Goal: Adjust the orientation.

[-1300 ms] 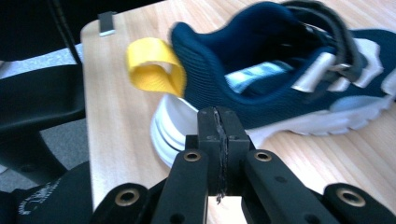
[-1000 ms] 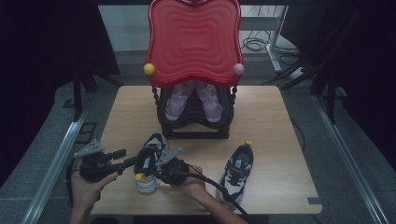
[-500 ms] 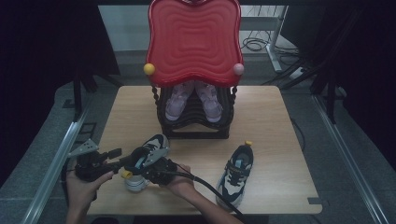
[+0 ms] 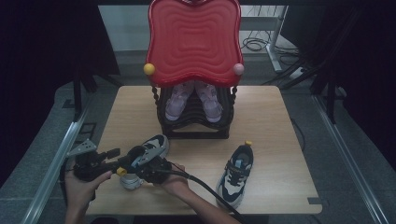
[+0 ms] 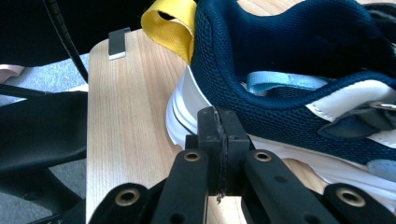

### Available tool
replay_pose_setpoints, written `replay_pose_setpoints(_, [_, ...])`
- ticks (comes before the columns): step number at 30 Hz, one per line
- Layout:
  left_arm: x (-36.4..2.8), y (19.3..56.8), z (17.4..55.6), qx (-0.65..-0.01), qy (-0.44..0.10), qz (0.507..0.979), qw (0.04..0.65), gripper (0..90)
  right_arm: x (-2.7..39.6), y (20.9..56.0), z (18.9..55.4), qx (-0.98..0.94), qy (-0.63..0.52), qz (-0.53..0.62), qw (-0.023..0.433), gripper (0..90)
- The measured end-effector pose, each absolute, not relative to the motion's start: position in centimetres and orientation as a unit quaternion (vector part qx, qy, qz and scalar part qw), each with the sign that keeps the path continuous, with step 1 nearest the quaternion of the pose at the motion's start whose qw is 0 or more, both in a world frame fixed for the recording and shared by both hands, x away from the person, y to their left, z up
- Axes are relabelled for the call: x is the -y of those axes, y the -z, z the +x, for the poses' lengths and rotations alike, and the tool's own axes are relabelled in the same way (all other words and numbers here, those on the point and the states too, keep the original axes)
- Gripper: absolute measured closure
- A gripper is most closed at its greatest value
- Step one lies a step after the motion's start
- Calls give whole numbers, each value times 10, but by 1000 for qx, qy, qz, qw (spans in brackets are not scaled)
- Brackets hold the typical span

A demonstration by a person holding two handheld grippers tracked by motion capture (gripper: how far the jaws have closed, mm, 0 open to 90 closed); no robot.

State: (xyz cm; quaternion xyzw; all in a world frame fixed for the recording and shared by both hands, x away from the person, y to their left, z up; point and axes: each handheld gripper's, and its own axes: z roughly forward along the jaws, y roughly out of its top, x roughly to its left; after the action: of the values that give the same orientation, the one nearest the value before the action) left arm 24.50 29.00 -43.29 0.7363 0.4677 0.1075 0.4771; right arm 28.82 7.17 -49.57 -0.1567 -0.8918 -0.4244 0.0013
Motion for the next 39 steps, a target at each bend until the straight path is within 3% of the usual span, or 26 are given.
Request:
replay_pose_setpoints(11, [-293, 434, 245, -473, -109, 733, 476, 410, -45, 476, 277, 888, 433, -155, -31, 893])
replay_pose_setpoints(24, [-285, 436, 246, -468, -106, 741, 470, 409, 36, 456, 261, 872, 449, -185, -70, 889])
replay_pose_setpoints(39, [-272, 440, 249, -464, -102, 751, 459, 406, 121, 455, 256, 836, 474, -257, -101, 889])
